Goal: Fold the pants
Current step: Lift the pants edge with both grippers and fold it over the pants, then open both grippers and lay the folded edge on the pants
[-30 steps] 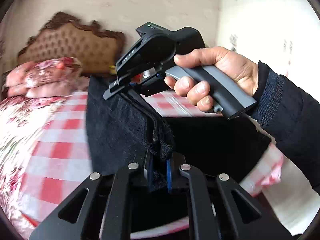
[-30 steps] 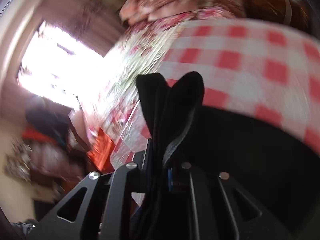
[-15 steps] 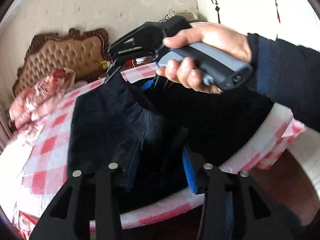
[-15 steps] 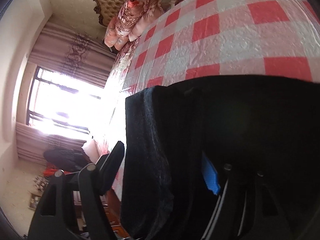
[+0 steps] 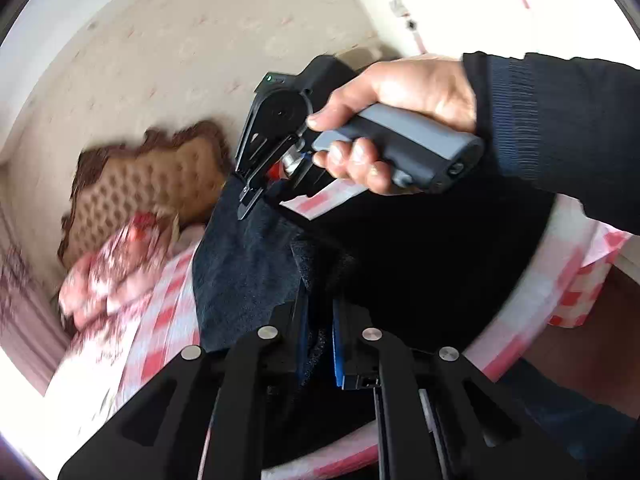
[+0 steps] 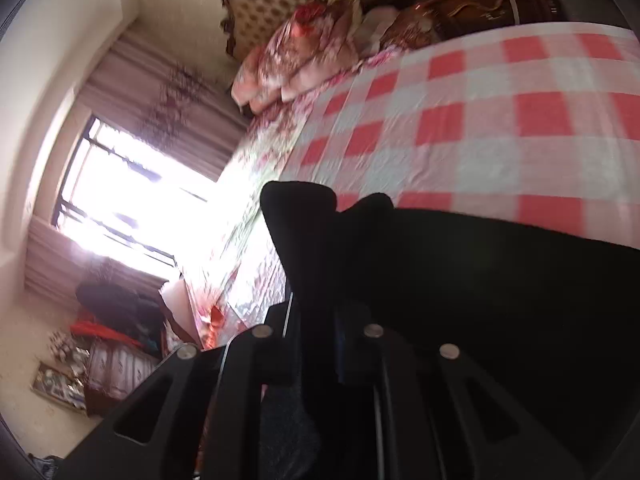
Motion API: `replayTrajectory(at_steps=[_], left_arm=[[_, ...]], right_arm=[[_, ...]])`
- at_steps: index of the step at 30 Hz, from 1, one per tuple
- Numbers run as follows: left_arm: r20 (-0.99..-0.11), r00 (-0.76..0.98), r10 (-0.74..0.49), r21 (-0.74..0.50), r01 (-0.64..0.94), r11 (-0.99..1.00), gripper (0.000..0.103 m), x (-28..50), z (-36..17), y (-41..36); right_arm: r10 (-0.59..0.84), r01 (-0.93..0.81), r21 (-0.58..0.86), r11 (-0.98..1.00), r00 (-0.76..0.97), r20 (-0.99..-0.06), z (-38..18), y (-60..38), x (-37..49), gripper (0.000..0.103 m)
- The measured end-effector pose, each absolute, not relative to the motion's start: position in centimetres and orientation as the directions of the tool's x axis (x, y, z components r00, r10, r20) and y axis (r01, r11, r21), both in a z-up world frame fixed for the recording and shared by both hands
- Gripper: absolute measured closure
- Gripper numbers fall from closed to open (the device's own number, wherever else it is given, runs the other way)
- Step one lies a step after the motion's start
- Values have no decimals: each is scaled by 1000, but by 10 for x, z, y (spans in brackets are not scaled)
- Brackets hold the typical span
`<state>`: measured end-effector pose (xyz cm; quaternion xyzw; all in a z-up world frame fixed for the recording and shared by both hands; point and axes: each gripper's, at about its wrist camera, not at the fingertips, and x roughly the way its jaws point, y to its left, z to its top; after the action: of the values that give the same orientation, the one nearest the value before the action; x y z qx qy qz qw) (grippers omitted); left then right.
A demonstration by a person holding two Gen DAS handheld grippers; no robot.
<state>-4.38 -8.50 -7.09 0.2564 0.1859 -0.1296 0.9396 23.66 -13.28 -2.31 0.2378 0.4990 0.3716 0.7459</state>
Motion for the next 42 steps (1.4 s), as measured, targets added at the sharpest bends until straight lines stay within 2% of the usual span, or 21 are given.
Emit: replayTrajectory(at_steps=[3,8,11,12,13,15,17,18,19,24,27,30,31,32,33,34,35,37,39,42], left_arm=[[-446,875,-187,466,406,786,94,-45,-86,-107],[-518,832,-199,478,474,739,94,-43,-114,-124],[-520,834,-184,502,473,724,94,-41,-119,-129],[-513,839,-180,511,467,721,94,-41,-118,-130],[-509,843,-175,517,461,721,94,-41,-117,-131],[-503,848,-166,530,455,715,94,-45,-117,-135],[-493,856,-159,547,446,708,94,-46,-117,-139],[-488,858,-158,549,443,709,94,-46,-116,-138],[-484,861,-157,549,439,712,94,-46,-115,-139],[-465,872,-152,567,425,706,94,-45,-115,-145],[-498,854,-150,571,453,685,94,-43,-125,-148],[-516,838,-177,552,483,680,82,-46,-128,-150],[-527,828,-192,526,495,692,77,-46,-125,-148],[-550,802,-234,464,526,713,67,-44,-116,-143],[-568,773,-284,396,559,729,58,-44,-108,-137],[-576,740,-348,315,593,741,44,-44,-96,-129],[-563,721,-404,240,610,755,35,-46,-83,-119],[-534,705,-466,131,614,778,35,-44,-56,-97],[-478,704,-525,-30,585,811,36,-33,-24,-54],[-427,773,-470,-180,436,882,37,11,0,25]], right_arm=[[780,-261,737,624,269,-565,-31,-166,229,90],[766,-148,765,627,292,-572,-77,-209,219,89],[750,-93,761,642,283,-598,-99,-221,220,80],[753,-98,762,641,276,-598,-99,-220,221,73],[756,-112,761,639,276,-594,-97,-220,222,60],[750,-148,748,647,299,-590,-86,-216,223,42],[731,-186,718,671,331,-597,-74,-210,226,45],[729,-200,710,675,331,-600,-71,-208,228,71],[720,-206,696,688,317,-618,-71,-205,231,89],[685,-232,648,725,335,-647,-65,-199,235,90],[664,-203,638,742,350,-661,-75,-206,233,90],[633,-185,612,769,359,-686,-86,-210,235,81],[625,-190,603,775,368,-688,-85,-210,233,74],[606,-189,584,790,385,-696,-82,-211,231,71],[578,-181,559,810,411,-705,-78,-213,228,61],[530,-159,520,839,455,-716,-71,-217,224,51],[487,-140,486,863,492,-722,-64,-220,219,47],[394,-112,403,908,553,-734,-48,-223,202,45],[347,-123,344,931,595,-725,-34,-217,177,45],[354,-219,280,935,631,-690,-24,-183,121,45]])
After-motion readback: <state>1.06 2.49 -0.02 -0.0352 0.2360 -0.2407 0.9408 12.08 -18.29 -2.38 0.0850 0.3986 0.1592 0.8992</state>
